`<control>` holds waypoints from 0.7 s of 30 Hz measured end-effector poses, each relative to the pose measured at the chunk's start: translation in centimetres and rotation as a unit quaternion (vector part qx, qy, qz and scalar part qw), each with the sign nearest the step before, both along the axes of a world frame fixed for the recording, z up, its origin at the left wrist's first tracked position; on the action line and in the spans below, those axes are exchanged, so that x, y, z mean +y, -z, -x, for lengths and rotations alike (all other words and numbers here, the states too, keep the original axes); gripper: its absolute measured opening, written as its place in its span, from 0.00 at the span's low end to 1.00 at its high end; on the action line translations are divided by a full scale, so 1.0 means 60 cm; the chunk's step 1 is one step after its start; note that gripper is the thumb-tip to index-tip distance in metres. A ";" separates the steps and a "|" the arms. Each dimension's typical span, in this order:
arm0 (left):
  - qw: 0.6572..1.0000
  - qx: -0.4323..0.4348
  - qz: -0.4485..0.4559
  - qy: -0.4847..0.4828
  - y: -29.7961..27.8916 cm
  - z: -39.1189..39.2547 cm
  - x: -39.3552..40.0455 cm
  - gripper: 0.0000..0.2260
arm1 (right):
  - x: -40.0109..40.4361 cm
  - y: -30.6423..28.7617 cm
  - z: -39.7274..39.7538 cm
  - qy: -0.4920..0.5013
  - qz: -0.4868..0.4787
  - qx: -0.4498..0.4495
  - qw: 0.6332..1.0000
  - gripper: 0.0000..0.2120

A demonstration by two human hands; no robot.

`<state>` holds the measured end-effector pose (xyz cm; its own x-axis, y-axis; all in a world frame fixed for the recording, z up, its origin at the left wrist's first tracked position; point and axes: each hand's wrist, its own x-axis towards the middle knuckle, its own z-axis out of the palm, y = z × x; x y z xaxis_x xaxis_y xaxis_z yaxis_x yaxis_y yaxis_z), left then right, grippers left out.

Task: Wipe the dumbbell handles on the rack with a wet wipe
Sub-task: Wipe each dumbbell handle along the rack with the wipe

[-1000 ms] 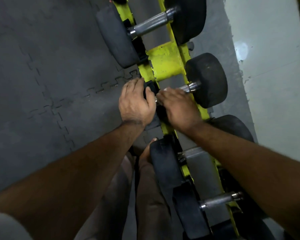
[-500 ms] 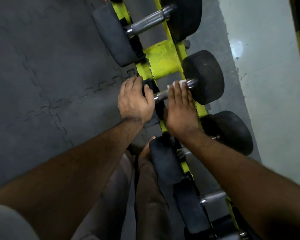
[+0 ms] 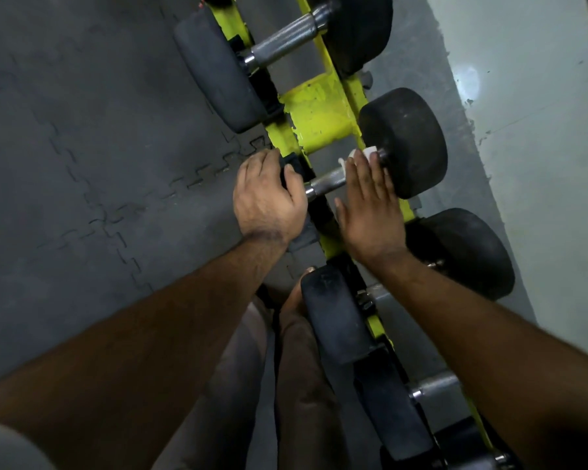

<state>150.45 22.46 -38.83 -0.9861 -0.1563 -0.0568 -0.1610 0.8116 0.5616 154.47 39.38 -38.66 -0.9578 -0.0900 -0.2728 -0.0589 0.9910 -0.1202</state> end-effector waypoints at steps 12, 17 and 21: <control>1.000 -0.009 0.003 0.008 0.000 0.003 -0.001 0.20 | -0.010 0.036 -0.027 -0.128 0.035 0.049 0.990 0.35; 1.000 -0.015 0.009 0.011 -0.001 0.004 0.001 0.20 | 0.010 0.044 -0.018 -0.202 0.026 0.058 0.977 0.32; 1.000 -0.012 0.008 0.008 -0.003 0.004 0.001 0.21 | -0.006 0.048 -0.036 -0.132 0.032 0.063 0.989 0.33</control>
